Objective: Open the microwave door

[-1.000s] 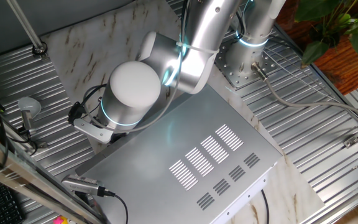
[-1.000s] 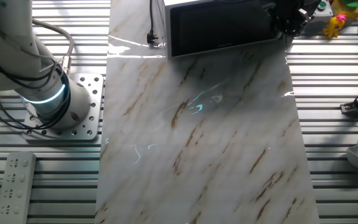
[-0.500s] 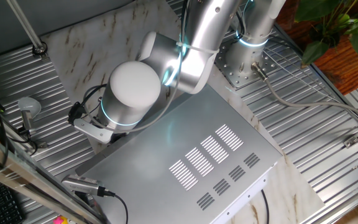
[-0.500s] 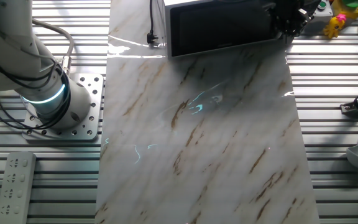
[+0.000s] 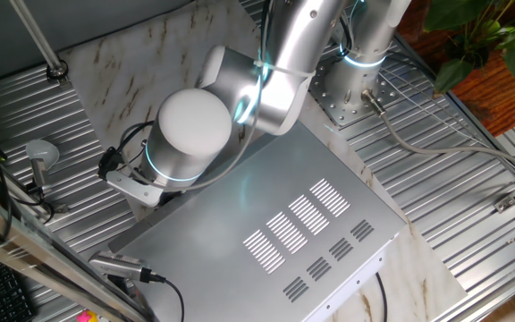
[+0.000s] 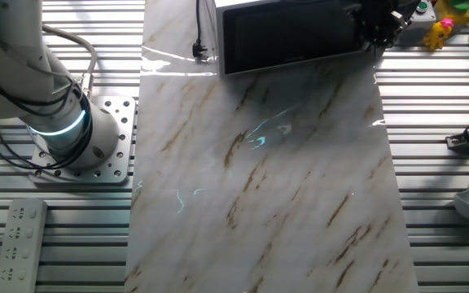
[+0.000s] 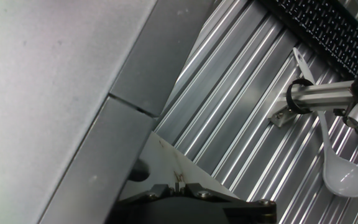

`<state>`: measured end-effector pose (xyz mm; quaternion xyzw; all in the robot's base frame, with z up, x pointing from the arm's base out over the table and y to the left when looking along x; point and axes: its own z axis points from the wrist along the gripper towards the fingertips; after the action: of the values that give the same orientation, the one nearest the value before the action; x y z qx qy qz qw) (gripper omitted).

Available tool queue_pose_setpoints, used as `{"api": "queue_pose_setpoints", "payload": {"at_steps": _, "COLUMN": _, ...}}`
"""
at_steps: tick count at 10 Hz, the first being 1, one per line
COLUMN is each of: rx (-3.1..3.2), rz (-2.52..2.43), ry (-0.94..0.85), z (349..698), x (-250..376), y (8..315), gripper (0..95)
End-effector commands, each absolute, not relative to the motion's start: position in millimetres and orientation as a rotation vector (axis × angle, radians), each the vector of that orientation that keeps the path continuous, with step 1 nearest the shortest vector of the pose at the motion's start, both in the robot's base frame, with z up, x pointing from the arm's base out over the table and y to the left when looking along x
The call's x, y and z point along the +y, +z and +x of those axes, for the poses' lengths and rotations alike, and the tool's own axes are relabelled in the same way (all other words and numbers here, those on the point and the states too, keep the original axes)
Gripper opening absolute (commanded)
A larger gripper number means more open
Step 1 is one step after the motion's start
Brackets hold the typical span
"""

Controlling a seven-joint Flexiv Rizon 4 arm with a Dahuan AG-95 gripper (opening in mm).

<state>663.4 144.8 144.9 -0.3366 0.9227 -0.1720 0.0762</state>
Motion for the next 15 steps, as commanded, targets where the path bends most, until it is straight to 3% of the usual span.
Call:
{"api": "queue_pose_setpoints", "payload": {"at_steps": 1, "rx": 2.757, "rz": -1.009, "ry": -0.529, "z": 653.9, "x": 160.2, "y": 133.3, "gripper": 0.0}}
{"api": "queue_pose_setpoints", "payload": {"at_steps": 9, "rx": 2.770, "rz": -0.985, "ry": -0.568, "z": 653.9, "x": 160.2, "y": 133.3, "gripper": 0.0}}
{"api": "queue_pose_setpoints", "payload": {"at_steps": 15, "rx": 2.818, "rz": -0.981, "ry": -0.392, "z": 653.9, "x": 160.2, "y": 133.3, "gripper": 0.0}}
